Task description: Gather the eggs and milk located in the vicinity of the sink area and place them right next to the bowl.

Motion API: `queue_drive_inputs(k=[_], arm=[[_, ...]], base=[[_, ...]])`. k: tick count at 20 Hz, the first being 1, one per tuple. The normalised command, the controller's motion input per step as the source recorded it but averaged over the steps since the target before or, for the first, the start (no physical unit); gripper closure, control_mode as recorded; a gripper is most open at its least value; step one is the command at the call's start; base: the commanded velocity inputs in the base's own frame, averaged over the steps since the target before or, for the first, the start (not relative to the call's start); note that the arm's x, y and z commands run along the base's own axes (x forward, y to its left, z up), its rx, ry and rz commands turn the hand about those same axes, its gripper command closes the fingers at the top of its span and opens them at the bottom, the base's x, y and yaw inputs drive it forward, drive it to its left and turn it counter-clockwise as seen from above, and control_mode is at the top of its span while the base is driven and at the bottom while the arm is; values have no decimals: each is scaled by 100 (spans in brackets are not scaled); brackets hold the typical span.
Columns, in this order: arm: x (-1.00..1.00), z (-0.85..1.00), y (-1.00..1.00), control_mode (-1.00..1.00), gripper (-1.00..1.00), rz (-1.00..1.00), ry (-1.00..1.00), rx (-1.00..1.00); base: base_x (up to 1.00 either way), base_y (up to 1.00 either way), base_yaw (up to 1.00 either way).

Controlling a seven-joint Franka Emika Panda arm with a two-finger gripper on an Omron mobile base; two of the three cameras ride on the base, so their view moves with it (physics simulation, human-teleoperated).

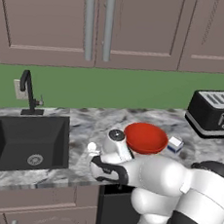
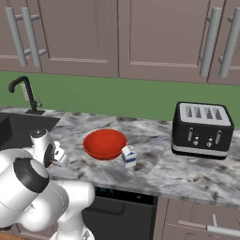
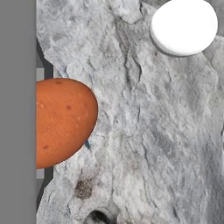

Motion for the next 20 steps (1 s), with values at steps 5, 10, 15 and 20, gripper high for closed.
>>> queue_drive_inputs(k=[5, 10, 15, 20], arm=[[0, 0, -14, -100, 100, -23, -4, 0], [0, 0, -22, -100, 100, -21, 0, 0], [4, 0, -31, -100, 100, -18, -1, 0], [12, 0, -30, -100, 100, -16, -5, 0]], base=[[0, 0, 0], [0, 0, 0], [0, 0, 0], [0, 0, 0]])
